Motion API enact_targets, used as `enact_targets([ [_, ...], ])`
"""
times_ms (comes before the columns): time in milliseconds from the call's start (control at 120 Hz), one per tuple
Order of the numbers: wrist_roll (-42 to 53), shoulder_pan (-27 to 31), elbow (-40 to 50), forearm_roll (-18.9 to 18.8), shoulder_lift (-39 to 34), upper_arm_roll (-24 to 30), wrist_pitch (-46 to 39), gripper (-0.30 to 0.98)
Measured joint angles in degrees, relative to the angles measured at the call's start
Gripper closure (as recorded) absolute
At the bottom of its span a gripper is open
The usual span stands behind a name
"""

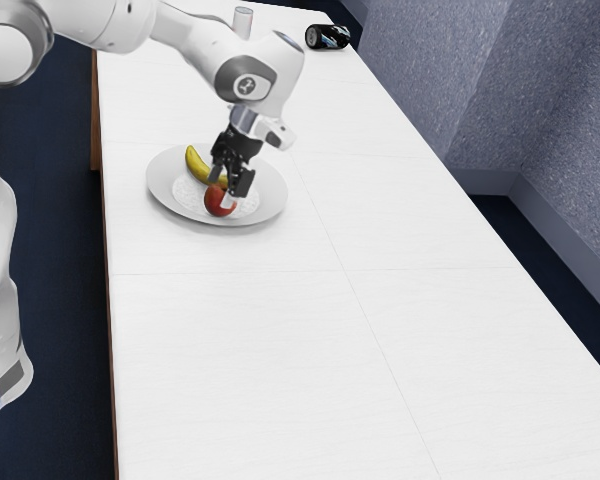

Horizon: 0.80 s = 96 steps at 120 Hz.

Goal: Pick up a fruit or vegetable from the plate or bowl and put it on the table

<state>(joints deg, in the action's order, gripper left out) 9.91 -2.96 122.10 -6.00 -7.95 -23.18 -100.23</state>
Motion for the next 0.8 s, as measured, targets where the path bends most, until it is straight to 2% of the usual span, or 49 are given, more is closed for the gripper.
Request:
enact_targets([
  [617, 0.17, 0.03, 0.51, 0.31, 1.86, -0.46, -1.62, 0.00],
  [800, 0.20, 0.10, 0.53, 0.58, 2.30, -1.22, -1.83, 0.10],
])
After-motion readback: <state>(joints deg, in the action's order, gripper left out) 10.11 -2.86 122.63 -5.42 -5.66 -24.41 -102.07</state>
